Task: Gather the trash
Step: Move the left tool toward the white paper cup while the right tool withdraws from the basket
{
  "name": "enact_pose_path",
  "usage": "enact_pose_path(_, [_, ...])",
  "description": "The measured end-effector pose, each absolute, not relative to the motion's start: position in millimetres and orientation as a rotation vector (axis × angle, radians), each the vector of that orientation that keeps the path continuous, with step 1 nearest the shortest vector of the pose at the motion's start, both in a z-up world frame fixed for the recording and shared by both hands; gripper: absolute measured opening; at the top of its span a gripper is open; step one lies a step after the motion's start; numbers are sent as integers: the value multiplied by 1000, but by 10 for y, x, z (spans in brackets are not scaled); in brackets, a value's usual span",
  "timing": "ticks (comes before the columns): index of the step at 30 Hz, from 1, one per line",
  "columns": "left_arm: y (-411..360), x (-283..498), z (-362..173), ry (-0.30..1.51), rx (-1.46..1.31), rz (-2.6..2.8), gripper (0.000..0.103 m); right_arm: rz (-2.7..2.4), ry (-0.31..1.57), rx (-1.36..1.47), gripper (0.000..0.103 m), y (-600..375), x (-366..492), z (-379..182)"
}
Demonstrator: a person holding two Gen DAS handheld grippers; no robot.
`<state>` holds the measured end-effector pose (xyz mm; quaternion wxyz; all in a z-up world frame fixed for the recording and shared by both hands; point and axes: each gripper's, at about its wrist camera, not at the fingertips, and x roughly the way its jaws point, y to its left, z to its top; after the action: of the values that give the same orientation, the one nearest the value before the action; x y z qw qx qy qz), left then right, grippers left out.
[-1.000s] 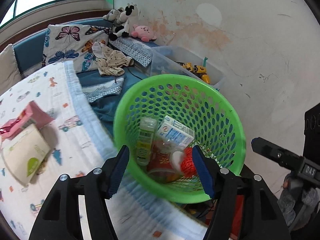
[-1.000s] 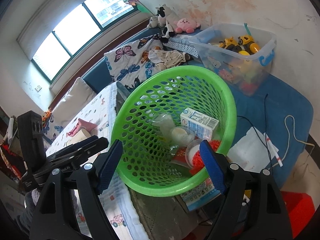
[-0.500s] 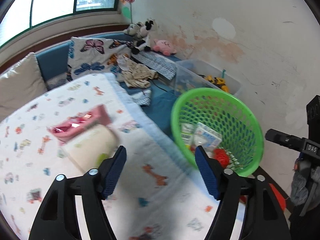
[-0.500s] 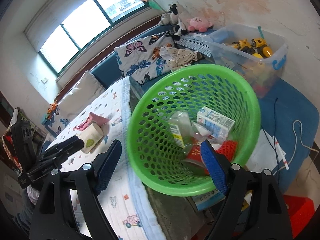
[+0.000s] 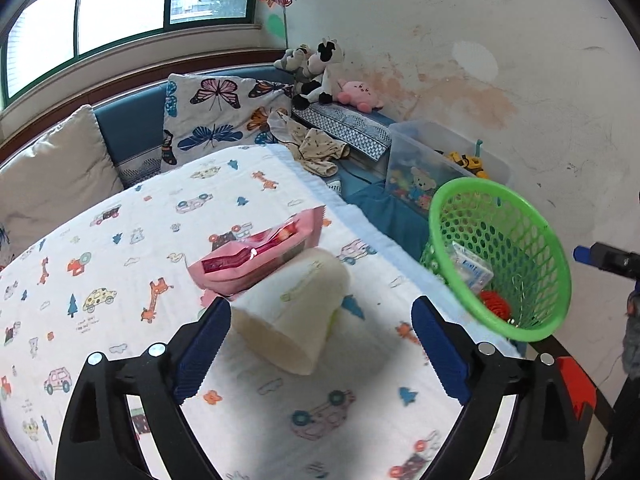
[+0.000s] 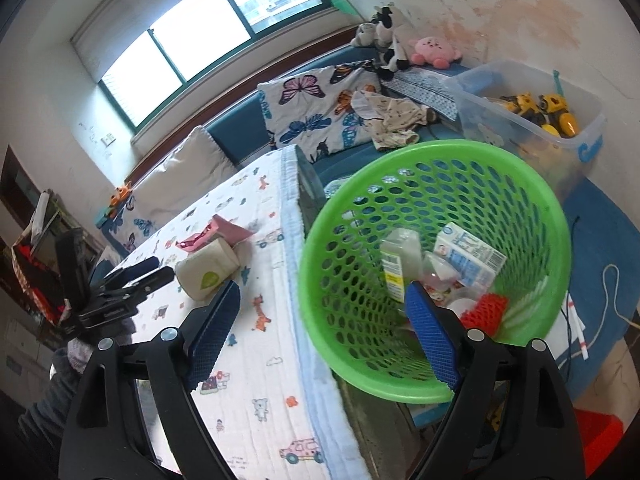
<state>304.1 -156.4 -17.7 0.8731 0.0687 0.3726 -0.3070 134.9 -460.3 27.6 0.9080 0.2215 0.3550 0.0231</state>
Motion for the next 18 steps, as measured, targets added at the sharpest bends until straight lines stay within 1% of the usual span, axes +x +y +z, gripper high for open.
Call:
enact_pose_path(7, [-1465, 3167, -332, 792, 120, -685, 89, 74, 747, 443, 84, -4476, 1506, 274])
enact_pose_path(11, [-1458, 3231, -413, 795, 107, -705, 92, 89, 760, 437, 84, -4392, 1604, 244])
enact_pose_path(18, [-1437, 3342, -517, 809, 74, -738, 93, 112, 776, 423, 84, -4271, 1777, 222])
